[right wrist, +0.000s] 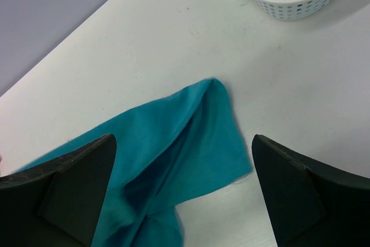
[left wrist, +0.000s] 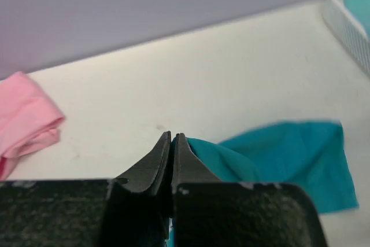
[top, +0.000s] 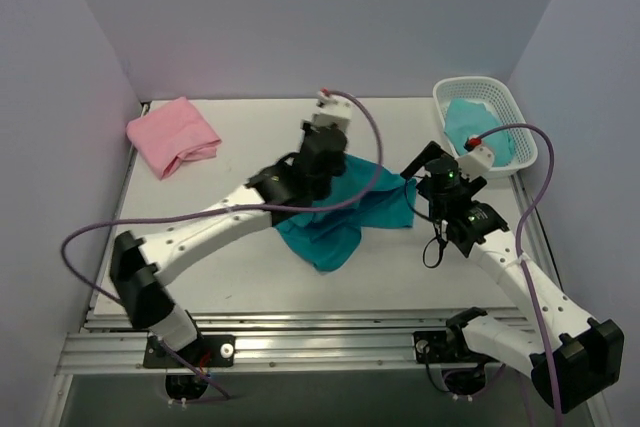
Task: Fold and stack the t-shirts
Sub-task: Flatten out the tshirt
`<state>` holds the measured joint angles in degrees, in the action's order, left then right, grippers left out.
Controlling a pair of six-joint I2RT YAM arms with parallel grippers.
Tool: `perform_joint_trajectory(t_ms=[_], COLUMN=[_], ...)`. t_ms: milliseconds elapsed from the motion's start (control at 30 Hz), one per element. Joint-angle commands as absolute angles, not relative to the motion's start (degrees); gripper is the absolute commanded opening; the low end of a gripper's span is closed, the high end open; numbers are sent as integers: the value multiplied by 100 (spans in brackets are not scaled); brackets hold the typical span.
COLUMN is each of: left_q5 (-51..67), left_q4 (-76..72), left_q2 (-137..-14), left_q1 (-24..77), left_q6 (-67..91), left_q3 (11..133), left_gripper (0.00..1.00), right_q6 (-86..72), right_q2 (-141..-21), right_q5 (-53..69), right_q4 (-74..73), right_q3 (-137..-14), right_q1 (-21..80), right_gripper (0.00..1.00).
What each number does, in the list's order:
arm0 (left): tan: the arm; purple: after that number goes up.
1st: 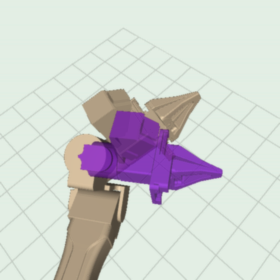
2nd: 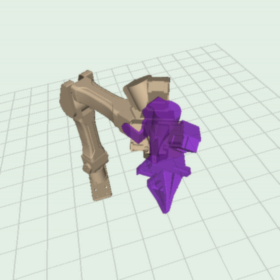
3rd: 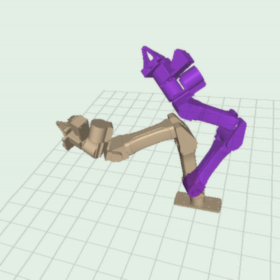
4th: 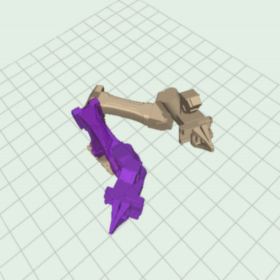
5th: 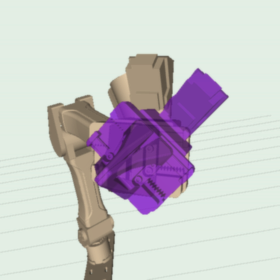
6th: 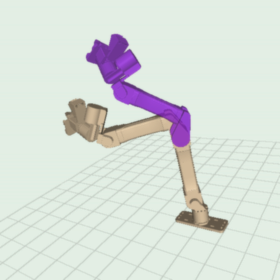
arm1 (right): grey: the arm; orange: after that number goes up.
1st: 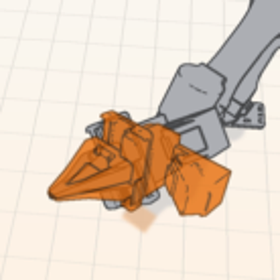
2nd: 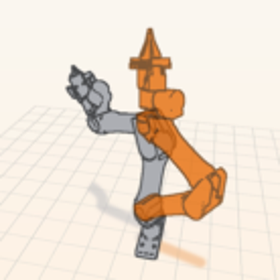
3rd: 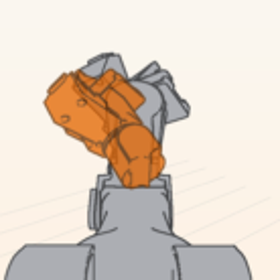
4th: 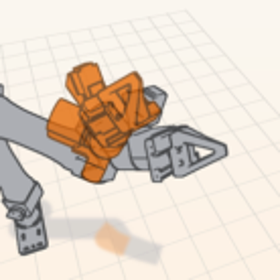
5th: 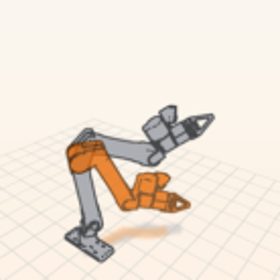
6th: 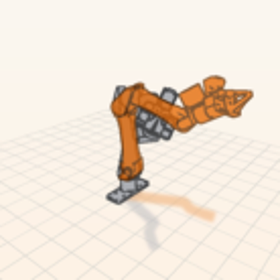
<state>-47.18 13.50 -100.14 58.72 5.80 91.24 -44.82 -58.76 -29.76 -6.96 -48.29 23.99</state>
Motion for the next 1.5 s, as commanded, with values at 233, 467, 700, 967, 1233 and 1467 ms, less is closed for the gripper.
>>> perform_joint_trajectory(t_ms=[233,467,700,967,1233,1467], left_q5=[-5282,-5247,-5133,-4975,-4834,-4764], left_q4=[1546,1679,1653,1574,1477,1441], left_q2=[-7532,-7383,-7365,-7321,-7356,-7304], left_q1=[4474,4298,4210,4166,4157,4122], left_q6=[869,1547,1775,1811,1854,1863], left_q3=[7691,6997,6741,6610,6539,6425], left_gripper=[2,2,2,2,2,2], right_q6=[-4342,-4324,-4710,-5229,-5792,-5897], right_q2=[-6020,-6258,-6337,-5626,-5992,-6969], right_q5=[-2277,-2548,-2470,-2989,-2075,-1502], right_q4=[-264,-281,-439,-712,429,1450], right_q3=[-4746,-4825,-4642,-3719,-2901,-2487], right_q1=[2478,3311,3770,3692,3525,2900], right_gripper=[100,100,100,100,100,100])
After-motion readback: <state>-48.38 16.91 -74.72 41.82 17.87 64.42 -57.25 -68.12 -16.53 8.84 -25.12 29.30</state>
